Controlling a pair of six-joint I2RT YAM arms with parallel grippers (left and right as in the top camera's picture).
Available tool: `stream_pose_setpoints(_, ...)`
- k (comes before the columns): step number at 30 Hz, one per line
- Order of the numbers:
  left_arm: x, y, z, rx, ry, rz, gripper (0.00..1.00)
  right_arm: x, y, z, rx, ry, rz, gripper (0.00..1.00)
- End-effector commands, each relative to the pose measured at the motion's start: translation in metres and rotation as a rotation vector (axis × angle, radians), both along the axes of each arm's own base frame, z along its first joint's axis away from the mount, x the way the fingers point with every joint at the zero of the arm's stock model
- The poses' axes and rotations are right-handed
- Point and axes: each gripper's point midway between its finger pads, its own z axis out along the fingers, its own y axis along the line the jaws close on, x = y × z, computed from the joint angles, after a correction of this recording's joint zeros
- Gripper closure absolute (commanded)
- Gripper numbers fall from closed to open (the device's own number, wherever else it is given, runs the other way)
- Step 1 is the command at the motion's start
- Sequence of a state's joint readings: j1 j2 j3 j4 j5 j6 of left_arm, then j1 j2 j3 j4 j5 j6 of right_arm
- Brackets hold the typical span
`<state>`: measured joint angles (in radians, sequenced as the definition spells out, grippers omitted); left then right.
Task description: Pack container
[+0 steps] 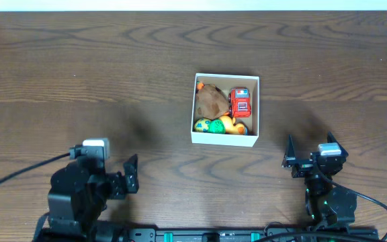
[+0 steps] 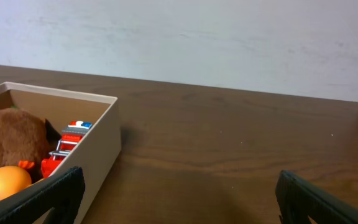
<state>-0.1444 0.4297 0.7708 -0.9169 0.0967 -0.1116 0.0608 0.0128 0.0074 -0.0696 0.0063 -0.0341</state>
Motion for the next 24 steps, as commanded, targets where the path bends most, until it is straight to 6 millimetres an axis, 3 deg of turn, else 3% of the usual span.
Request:
stream_pose_setpoints(1, -0.010, 0.013, -0.007, 0.034, -0.026, 0.048, 0.02, 0.000, 0.000, 0.000, -0.007, -0.001, 0.006, 0.01)
stream_pose_setpoints(7, -0.019, 0.026, -0.034, 0.032, -0.074, 0.121, 0.02, 0.000, 0.000, 0.000, -0.007, -0.001, 0.006, 0.01)
stream_pose_setpoints(11, -0.004, 0.032, -0.044, 0.035, -0.155, 0.156, 0.02, 0.000, 0.000, 0.000, -0.007, -0.001, 0.006, 0.01)
stream_pose_setpoints(19, 0.045, 0.044, -0.038, 0.047, -0.444, 0.222, 0.02, 0.000, 0.000, 0.000, -0.007, -0.001, 0.006, 0.01)
stream_pose_setpoints(24, 0.061, 0.044, -0.028, 0.080, -0.646, 0.209, 0.02, 0.000, 0.000, 0.000, -0.007, -0.001, 0.006, 0.01)
